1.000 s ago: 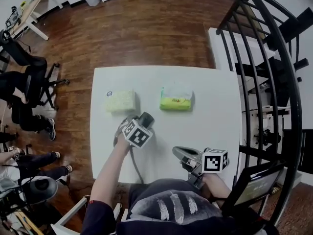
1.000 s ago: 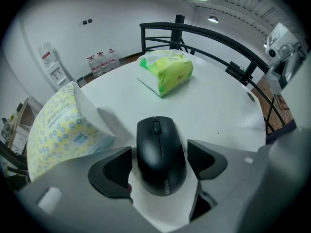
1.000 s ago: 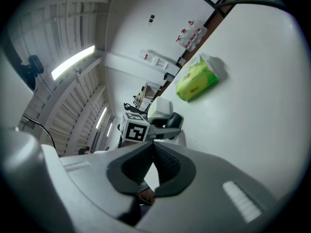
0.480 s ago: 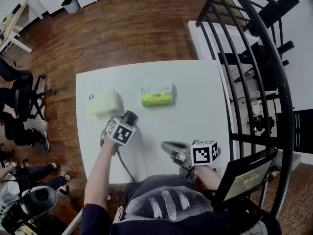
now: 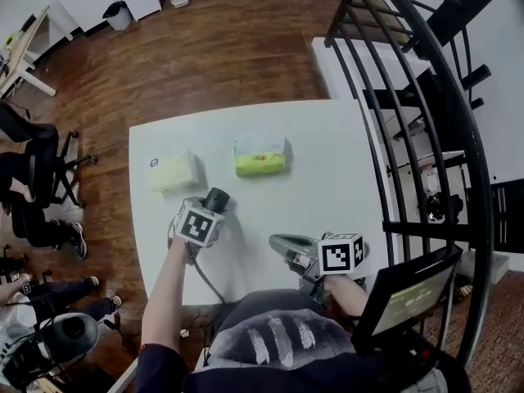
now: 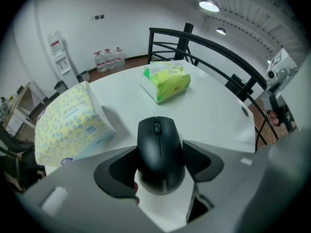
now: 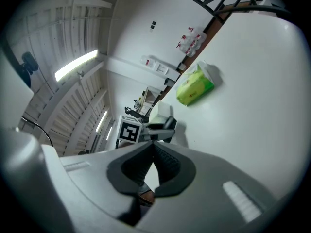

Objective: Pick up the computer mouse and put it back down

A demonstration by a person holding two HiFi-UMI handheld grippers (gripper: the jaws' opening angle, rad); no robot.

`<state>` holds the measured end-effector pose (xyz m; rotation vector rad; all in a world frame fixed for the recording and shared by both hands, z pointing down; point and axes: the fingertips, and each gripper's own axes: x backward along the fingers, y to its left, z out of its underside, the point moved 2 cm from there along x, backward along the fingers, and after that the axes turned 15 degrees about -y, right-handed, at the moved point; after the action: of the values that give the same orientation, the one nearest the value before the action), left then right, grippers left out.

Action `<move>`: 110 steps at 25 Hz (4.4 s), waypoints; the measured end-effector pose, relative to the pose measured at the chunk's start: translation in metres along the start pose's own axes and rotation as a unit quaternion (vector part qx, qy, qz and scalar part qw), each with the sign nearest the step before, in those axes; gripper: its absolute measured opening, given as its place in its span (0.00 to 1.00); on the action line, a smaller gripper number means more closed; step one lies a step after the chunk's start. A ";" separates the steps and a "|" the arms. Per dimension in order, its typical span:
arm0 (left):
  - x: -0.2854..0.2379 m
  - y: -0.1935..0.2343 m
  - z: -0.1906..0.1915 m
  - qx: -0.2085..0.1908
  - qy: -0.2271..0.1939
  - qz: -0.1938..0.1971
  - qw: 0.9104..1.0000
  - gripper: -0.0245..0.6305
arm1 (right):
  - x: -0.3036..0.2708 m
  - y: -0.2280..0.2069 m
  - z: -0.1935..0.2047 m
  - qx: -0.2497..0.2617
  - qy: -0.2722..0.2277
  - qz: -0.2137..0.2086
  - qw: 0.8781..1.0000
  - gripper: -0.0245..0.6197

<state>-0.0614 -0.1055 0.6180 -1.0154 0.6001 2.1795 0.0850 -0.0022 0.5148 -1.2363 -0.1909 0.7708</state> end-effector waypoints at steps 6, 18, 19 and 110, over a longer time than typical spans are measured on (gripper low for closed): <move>0.026 -0.022 -0.012 0.009 -0.033 0.023 0.999 0.51 | 0.009 0.007 0.002 0.006 -0.005 -0.008 1.000 0.04; 0.097 -0.052 -0.052 0.005 -0.102 0.000 0.995 0.51 | 0.031 0.012 0.007 0.013 -0.002 -0.027 1.000 0.04; 0.104 -0.055 -0.056 0.006 -0.111 -0.001 0.994 0.51 | 0.032 0.013 0.007 0.014 -0.001 -0.027 1.000 0.04; 0.228 -0.094 -0.063 0.003 -0.246 -0.030 0.969 0.51 | 0.024 0.018 0.034 0.018 0.039 -0.041 0.998 0.04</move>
<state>-0.0737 0.0016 0.3873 -0.4469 0.3350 2.2542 0.0770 0.0408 0.5041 -1.2152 -0.1627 0.6519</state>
